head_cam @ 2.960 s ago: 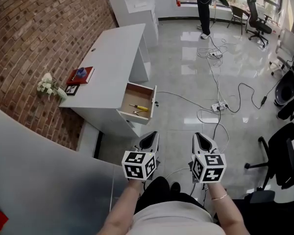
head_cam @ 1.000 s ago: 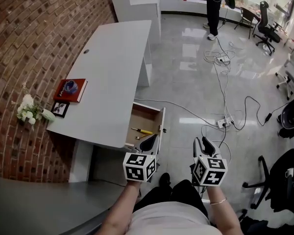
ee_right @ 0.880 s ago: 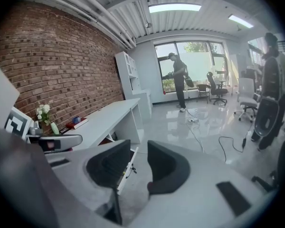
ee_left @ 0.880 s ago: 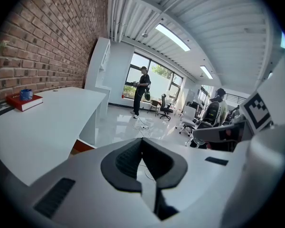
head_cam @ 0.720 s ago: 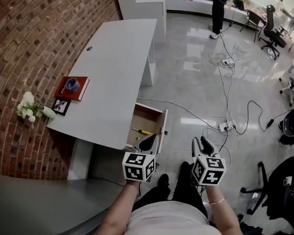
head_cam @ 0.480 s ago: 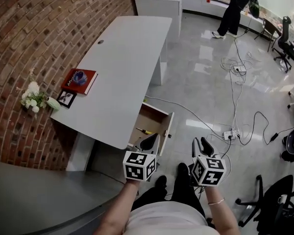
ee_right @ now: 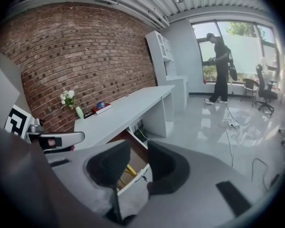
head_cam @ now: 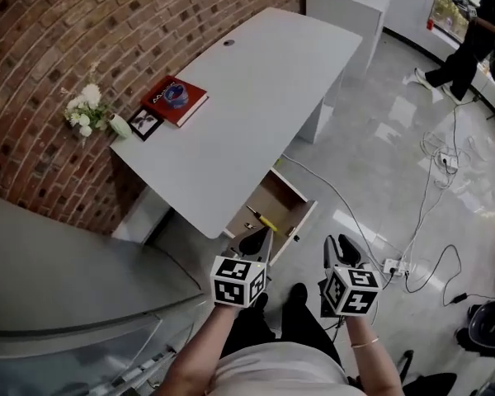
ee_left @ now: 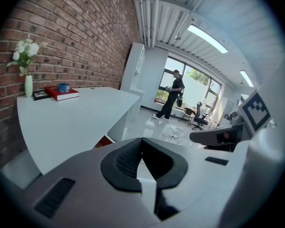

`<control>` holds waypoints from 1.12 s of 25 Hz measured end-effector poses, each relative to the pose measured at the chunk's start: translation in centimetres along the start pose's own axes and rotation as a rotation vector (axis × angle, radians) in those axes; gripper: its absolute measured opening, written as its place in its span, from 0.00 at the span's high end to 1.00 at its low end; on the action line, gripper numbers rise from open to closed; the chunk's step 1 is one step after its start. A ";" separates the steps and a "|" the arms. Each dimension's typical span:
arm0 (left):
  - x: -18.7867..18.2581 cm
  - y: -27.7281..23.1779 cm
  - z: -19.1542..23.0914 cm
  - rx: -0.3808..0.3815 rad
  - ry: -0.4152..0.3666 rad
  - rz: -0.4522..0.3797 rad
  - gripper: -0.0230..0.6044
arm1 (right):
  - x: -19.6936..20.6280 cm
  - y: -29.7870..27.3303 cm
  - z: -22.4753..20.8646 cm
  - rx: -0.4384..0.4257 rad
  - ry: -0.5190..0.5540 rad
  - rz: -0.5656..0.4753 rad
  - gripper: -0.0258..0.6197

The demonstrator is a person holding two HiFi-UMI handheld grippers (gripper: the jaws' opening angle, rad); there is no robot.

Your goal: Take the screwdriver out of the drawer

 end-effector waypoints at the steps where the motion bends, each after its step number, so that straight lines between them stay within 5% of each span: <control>1: 0.0 0.0 0.1 -0.023 0.014 -0.005 0.97 | -0.3 -0.6 0.0 -0.024 0.016 0.014 0.81; 15: 3.7 1.6 1.5 -0.275 0.201 -0.026 0.97 | 0.9 -7.7 2.6 -0.310 0.207 0.214 0.81; 28: 8.3 3.6 4.5 -0.400 0.305 -0.042 0.97 | 3.3 -13.2 5.9 -0.383 0.358 0.314 0.81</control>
Point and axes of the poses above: the fingertips, and each gripper's own axes: y backward along the fingers, z to its left, x out of its underside, the point moved 7 cm from there along y, backward along the fingers, and after that the axes turned 4 degrees about -x, right-handed, at the moved point
